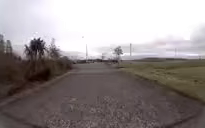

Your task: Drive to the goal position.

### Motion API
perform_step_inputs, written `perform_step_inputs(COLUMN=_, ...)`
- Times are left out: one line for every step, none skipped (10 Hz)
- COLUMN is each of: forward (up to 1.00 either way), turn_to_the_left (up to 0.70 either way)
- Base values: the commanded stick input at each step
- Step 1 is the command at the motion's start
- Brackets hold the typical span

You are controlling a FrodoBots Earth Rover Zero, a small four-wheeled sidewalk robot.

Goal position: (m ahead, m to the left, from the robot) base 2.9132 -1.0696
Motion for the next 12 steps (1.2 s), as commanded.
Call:
perform_step_inputs(forward=1.0, turn_to_the_left=0.0)
perform_step_inputs(forward=1.0, turn_to_the_left=0.0)
perform_step_inputs(forward=1.0, turn_to_the_left=0.0)
perform_step_inputs(forward=1.0, turn_to_the_left=0.0)
perform_step_inputs(forward=1.0, turn_to_the_left=0.0)
perform_step_inputs(forward=1.0, turn_to_the_left=0.0)
perform_step_inputs(forward=1.0, turn_to_the_left=0.0)
perform_step_inputs(forward=1.0, turn_to_the_left=0.0)
perform_step_inputs(forward=1.0, turn_to_the_left=0.0)
perform_step_inputs(forward=1.0, turn_to_the_left=0.0)
perform_step_inputs(forward=1.0, turn_to_the_left=0.0)
perform_step_inputs(forward=1.0, turn_to_the_left=0.0)
